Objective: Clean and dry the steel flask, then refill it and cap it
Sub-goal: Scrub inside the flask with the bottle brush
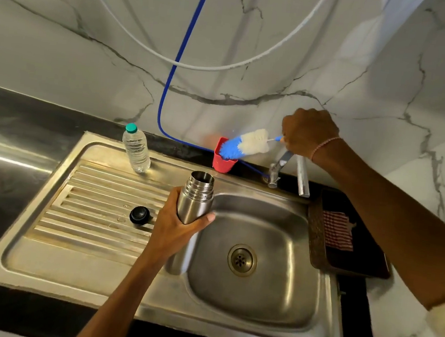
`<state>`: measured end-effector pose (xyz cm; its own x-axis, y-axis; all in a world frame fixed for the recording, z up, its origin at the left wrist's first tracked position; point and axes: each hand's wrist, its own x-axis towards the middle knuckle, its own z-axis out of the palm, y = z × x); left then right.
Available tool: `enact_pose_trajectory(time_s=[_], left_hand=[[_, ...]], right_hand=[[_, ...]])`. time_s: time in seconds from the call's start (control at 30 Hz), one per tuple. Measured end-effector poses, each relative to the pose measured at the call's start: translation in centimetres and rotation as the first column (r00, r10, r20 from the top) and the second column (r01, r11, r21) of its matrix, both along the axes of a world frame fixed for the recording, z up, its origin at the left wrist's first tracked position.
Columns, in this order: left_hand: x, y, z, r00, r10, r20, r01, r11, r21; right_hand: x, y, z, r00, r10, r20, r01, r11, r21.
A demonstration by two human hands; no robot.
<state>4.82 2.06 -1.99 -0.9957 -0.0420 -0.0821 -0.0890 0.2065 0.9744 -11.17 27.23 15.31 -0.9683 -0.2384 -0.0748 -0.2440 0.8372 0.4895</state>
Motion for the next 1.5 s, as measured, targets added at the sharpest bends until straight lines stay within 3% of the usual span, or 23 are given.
enact_pose_trajectory(time_s=[0.37, 0.67, 1.2, 1.37, 1.43, 1.5], left_hand=[[1.5, -0.1, -0.1, 0.999, -0.019, 0.044, 0.020, 0.999, -0.028], [2.0, 0.3, 0.7, 0.999, 0.001, 0.033, 0.000, 0.999, -0.038], [2.0, 2.1, 2.1, 1.000, 0.011, -0.001, -0.011, 0.997, -0.071], [2.2, 1.9, 2.3, 1.000, 0.018, -0.003, -0.018, 0.997, -0.071], [2.2, 1.8, 2.6, 1.000, 0.019, 0.002, -0.019, 0.997, -0.074], [2.1, 1.8, 2.8, 1.000, 0.017, 0.016, -0.016, 0.997, -0.080]], right_hand=[[-2.5, -5.4, -2.9, 0.999, 0.036, 0.040, -0.039, 0.996, 0.084], [-1.6, -2.8, 1.5, 0.982, 0.048, -0.182, -0.040, 0.998, 0.046], [4.0, 1.8, 4.1, 0.958, 0.002, -0.287, -0.012, 0.999, -0.034], [8.0, 3.1, 0.4, 0.923, -0.235, -0.305, 0.147, 0.947, -0.284], [9.8, 3.4, -2.8, 0.874, -0.413, -0.256, 0.244, 0.829, -0.503], [11.8, 3.7, -6.3, 0.810, -0.569, -0.142, 0.307, 0.617, -0.725]])
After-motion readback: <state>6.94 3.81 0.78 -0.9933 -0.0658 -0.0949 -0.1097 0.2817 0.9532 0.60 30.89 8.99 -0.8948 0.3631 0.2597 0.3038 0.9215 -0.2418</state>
